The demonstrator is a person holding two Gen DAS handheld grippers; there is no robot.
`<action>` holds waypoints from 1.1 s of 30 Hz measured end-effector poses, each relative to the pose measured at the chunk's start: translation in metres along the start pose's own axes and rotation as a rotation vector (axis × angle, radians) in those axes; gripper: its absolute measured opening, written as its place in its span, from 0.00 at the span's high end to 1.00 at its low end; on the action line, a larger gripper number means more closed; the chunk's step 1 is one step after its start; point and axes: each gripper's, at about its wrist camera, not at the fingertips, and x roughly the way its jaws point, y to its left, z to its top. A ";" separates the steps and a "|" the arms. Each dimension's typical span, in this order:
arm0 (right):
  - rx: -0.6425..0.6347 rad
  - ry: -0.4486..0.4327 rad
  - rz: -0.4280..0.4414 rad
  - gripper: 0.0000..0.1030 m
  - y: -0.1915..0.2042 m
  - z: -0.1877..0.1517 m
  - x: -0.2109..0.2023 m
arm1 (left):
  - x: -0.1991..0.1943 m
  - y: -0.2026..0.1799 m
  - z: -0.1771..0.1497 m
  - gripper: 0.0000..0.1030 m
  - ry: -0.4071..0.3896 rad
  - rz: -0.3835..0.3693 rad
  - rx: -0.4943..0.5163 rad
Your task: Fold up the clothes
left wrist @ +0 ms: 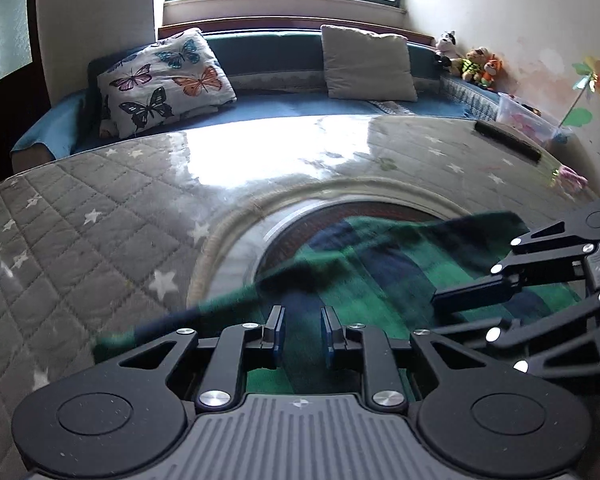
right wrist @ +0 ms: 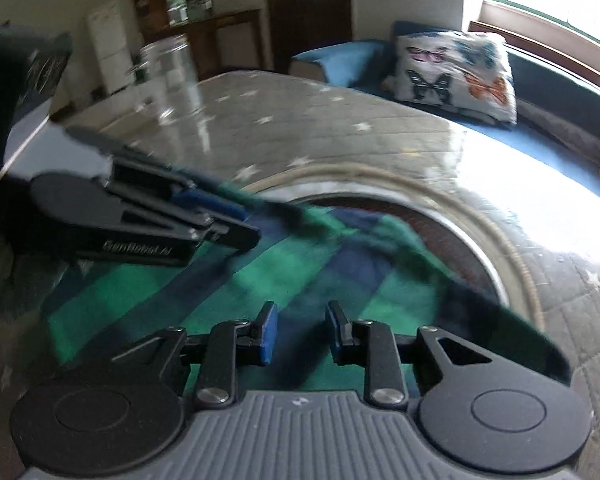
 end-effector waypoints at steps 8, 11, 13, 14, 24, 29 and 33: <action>-0.166 -0.011 0.001 0.65 0.066 -0.043 -0.028 | -0.048 -0.024 -0.051 0.78 -0.037 0.040 0.053; -0.210 -0.031 -0.001 0.64 0.086 -0.062 -0.038 | -0.064 -0.030 -0.076 0.76 -0.058 0.076 0.070; -0.224 -0.049 -0.001 0.63 0.097 -0.076 -0.045 | -0.073 -0.030 -0.091 0.76 -0.069 0.115 0.065; -0.223 -0.056 0.004 0.58 0.100 -0.082 -0.048 | -0.080 -0.028 -0.097 0.76 -0.082 0.127 0.054; -0.135 -0.072 -0.115 0.57 0.071 -0.125 -0.102 | -0.118 -0.015 -0.138 0.58 -0.110 0.164 0.012; -0.150 -0.042 -0.260 0.57 0.049 -0.143 -0.116 | -0.110 -0.014 -0.145 0.59 -0.087 0.137 0.032; -0.148 -0.029 -0.301 0.57 0.035 -0.148 -0.118 | -0.105 -0.012 -0.147 0.62 -0.093 0.126 0.046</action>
